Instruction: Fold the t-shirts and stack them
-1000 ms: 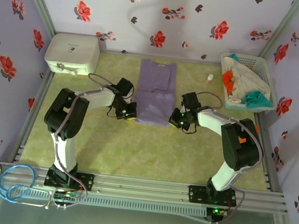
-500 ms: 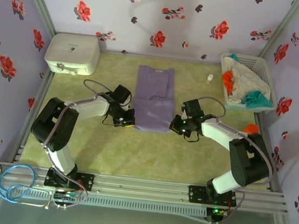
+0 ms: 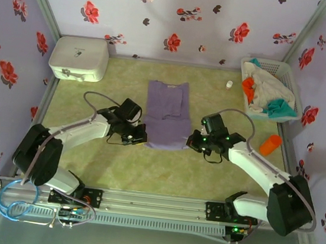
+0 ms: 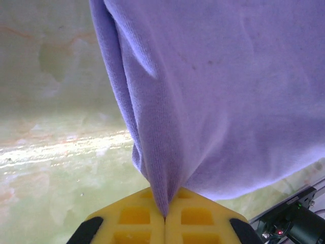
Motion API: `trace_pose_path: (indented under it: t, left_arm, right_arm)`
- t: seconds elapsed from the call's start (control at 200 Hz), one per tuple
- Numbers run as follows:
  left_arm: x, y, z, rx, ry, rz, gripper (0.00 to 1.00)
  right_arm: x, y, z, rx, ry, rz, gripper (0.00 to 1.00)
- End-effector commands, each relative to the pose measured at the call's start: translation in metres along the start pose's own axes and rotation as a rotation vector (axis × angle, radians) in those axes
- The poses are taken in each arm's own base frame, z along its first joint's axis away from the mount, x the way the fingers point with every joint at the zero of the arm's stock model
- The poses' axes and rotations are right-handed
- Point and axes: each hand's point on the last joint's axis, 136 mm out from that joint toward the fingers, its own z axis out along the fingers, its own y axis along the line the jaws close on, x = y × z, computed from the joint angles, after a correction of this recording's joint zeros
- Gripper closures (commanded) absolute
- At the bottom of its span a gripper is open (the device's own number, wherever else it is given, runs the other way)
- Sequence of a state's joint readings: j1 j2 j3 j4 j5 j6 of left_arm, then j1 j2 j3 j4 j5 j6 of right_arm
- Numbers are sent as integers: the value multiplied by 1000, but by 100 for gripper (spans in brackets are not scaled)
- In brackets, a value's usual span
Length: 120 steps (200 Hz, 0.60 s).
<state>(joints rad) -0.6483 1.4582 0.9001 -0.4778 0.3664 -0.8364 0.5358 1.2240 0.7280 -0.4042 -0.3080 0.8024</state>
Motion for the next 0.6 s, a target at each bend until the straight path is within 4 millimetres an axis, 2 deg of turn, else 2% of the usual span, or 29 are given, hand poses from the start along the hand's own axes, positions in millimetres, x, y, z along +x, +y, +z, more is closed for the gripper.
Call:
trace_pose_path:
  t: [0.0, 0.22, 0.405, 0.595]
  left_arm:
    - [7, 4, -10, -41, 23, -15, 100]
    - [-10, -19, -28, -3, 1, 12, 100]
    - [-31, -24, -39, 5, -12, -9, 100]
    - [-54, -32, -48, 26, -34, -12, 100]
  right_arm:
    - [2, -8, -9, 51, -18, 32, 100]
    - [-9, 9, -20, 37, -28, 20, 100]
    - [-23, 22, -25, 26, -42, 24, 100]
    - [-47, 38, -25, -6, -53, 53, 100]
